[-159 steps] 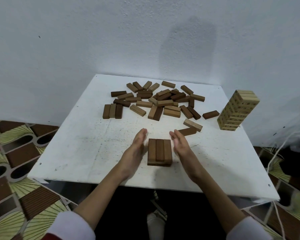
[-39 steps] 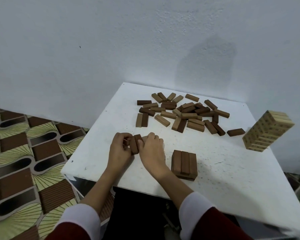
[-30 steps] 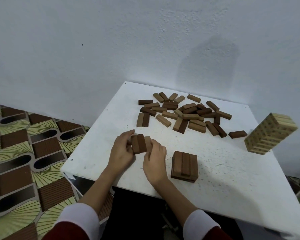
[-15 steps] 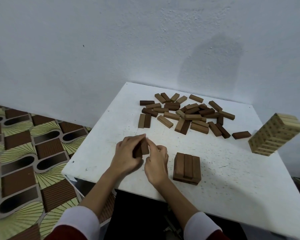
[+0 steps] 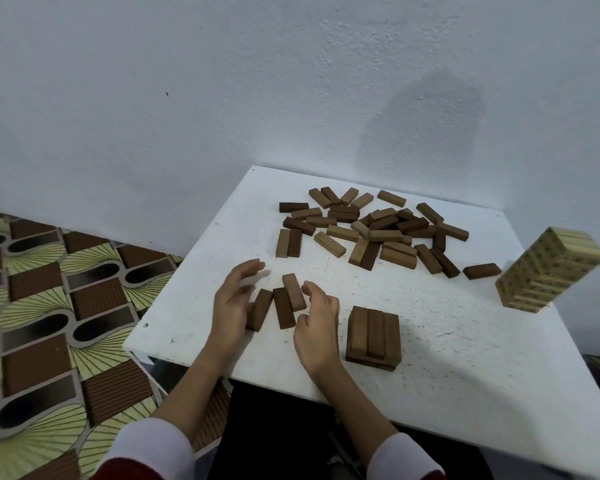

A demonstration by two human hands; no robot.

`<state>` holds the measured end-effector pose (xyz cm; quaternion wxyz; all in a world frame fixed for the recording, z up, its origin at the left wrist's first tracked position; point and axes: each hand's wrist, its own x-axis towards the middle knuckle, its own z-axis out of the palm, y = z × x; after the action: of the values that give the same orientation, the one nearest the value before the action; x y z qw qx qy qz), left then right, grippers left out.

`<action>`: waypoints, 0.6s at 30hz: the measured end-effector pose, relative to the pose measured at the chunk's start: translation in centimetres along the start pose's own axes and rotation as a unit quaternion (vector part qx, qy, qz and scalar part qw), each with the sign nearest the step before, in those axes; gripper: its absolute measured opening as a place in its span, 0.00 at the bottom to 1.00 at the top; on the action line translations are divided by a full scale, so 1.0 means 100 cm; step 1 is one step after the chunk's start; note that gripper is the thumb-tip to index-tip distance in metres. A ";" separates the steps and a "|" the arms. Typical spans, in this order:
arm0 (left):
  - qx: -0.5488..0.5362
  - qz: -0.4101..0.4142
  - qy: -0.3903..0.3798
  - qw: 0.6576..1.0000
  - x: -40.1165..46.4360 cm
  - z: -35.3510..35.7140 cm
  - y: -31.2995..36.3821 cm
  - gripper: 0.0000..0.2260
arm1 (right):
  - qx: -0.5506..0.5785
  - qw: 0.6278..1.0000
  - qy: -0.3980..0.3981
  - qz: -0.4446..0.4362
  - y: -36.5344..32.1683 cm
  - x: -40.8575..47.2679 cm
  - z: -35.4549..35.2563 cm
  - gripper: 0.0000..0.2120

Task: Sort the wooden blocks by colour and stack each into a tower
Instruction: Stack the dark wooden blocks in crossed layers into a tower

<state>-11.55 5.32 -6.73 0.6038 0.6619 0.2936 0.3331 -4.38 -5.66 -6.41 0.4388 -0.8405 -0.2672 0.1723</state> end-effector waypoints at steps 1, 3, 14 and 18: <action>0.013 0.000 0.018 1.000 0.002 -0.001 0.000 0.23 | 0.005 1.000 -0.007 0.001 0.000 0.000 0.000 0.28; 0.054 0.000 0.014 0.998 0.003 0.000 0.001 0.26 | 0.008 1.000 -0.019 -0.004 0.001 -0.001 0.000 0.30; 0.187 0.064 -0.155 0.968 -0.001 0.000 -0.002 0.37 | -0.014 0.999 -0.030 -0.021 0.003 -0.002 0.000 0.32; 0.271 0.104 -0.170 0.942 0.003 -0.001 -0.007 0.39 | 0.000 0.999 -0.026 -0.032 0.005 0.000 0.001 0.35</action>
<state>-11.48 5.69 -7.37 0.4047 0.8740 0.1951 0.1850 -4.25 -5.85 -6.90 0.4373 -0.8263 -0.3057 0.1801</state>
